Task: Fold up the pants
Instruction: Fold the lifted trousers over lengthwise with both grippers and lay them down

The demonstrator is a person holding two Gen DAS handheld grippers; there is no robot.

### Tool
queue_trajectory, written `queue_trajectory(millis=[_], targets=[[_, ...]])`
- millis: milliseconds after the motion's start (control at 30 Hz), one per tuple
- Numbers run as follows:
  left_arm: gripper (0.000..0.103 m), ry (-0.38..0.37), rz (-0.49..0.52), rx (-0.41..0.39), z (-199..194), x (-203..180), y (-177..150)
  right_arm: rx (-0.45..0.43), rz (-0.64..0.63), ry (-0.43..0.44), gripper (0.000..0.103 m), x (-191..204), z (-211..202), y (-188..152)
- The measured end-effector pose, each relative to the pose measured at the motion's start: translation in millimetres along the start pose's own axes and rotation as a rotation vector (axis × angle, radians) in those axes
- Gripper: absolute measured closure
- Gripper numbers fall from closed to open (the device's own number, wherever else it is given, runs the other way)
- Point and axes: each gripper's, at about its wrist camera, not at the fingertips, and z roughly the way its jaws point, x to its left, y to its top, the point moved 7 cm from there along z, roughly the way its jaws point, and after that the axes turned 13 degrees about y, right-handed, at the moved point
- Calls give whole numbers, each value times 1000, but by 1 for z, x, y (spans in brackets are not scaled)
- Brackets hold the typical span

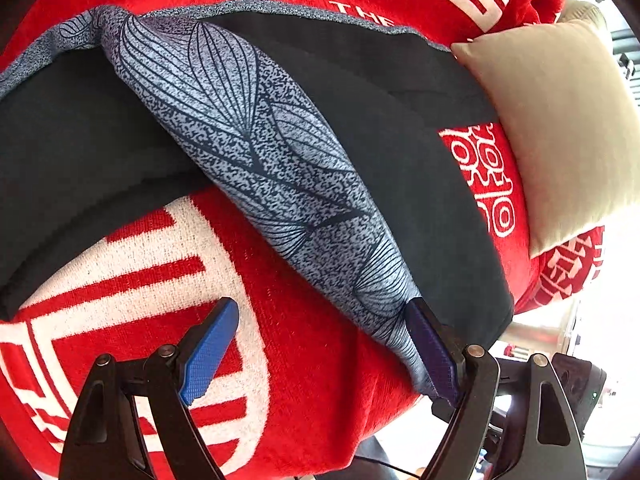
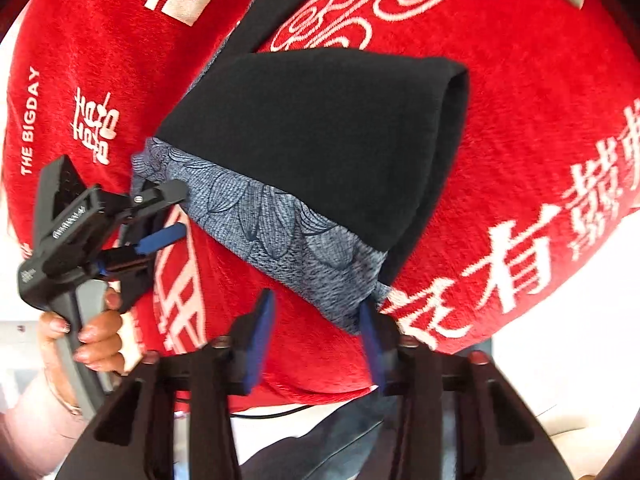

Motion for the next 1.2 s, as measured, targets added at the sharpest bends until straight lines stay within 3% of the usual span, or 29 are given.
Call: queue_trajectory(millis=[33, 67, 100, 133, 267, 500, 667, 700, 733, 767, 833, 1000, 1067, 1100, 1133, 1167, 1200], targets=[[24, -11, -12, 0, 0, -2, 1, 30, 18, 24, 98, 0, 1, 1], [34, -43, -27, 9, 0, -6, 2, 48, 30, 39, 98, 1, -1, 2], [59, -67, -33, 26, 0, -8, 2, 60, 44, 60, 98, 4, -1, 4], [70, -84, -34, 48, 1, -11, 3, 68, 58, 93, 98, 9, -4, 9], [70, -94, -27, 38, -13, -27, 18, 77, -3, 155, 100, 44, -30, 54], [70, -66, -66, -119, -70, -37, 104, 55, -217, 146, 100, 107, -60, 185], [69, 77, -142, -245, -102, -11, 146, 50, -347, 47, 100, 132, -55, 290], [58, 128, -150, -258, -103, -3, 150, 53, -368, 19, 100, 133, -50, 307], [37, 173, -160, -265, -103, 3, 153, 59, -390, -19, 100, 132, -41, 329], [32, 230, -179, -276, -102, 13, 154, 67, -397, -40, 100, 131, -33, 344], [32, 279, -194, -265, -93, 24, 153, 93, -417, -107, 100, 124, -12, 373], [32, 386, -231, -168, -51, 49, 144, 174, -433, -235, 97, 97, 30, 398], [32, 413, -237, -145, -40, 53, 141, 175, -418, -247, 90, 95, 33, 402], [32, 428, -236, -138, -35, 53, 143, 164, -404, -247, 70, 95, 29, 403], [32, 441, -234, -135, -31, 52, 145, 135, -406, -257, 40, 97, 23, 405], [32, 453, -230, -135, -29, 52, 147, 100, -413, -268, 32, 98, 15, 406], [32, 462, -228, -136, -28, 52, 149, 60, -427, -257, 32, 102, 5, 405]])
